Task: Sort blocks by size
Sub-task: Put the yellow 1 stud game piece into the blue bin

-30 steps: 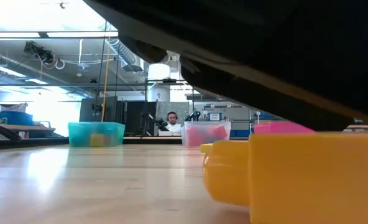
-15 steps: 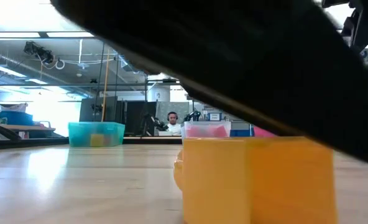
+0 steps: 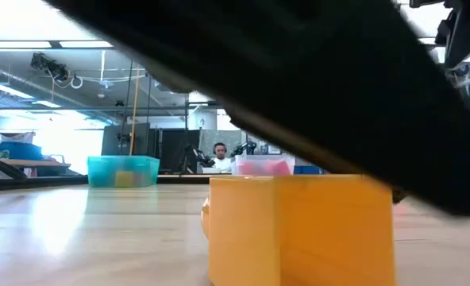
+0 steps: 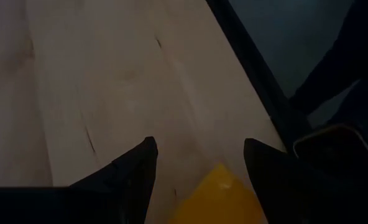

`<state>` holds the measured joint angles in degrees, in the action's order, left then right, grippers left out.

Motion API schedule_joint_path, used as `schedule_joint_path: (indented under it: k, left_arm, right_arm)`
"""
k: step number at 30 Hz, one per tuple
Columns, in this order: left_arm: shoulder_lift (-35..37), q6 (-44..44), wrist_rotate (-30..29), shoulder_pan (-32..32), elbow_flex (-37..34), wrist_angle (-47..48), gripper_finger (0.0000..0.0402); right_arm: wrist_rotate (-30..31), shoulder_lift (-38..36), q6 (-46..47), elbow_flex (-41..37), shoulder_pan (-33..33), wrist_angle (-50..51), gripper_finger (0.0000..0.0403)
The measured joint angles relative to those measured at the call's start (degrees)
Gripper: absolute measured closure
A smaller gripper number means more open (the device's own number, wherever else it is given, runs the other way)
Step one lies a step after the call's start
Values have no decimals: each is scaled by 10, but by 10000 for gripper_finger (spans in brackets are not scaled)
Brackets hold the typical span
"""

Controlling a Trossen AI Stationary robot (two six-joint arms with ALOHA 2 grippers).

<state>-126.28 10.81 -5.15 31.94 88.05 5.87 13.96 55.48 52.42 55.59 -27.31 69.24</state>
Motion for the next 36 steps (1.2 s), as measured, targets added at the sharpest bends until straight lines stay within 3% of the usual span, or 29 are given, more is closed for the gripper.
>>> schedule_joint_path:
  k: [9, 15, 27, 36]
  left_arm:
    - [17, -2, 55, 1, 3, 26, 152]
    - [21, -90, 111, 6, 4, 71, 153]
    - [21, -152, 99, 7, -2, 118, 153]
    - [22, -106, 66, 7, -1, 189, 153]
  right_arm:
    - [6, 0, 4, 0, 0, -8, 290]
    - [27, 0, 19, 0, 0, -10, 290]
    - [29, 0, 30, 0, 0, -32, 289]
    - [35, 0, 26, 0, 0, -32, 290]
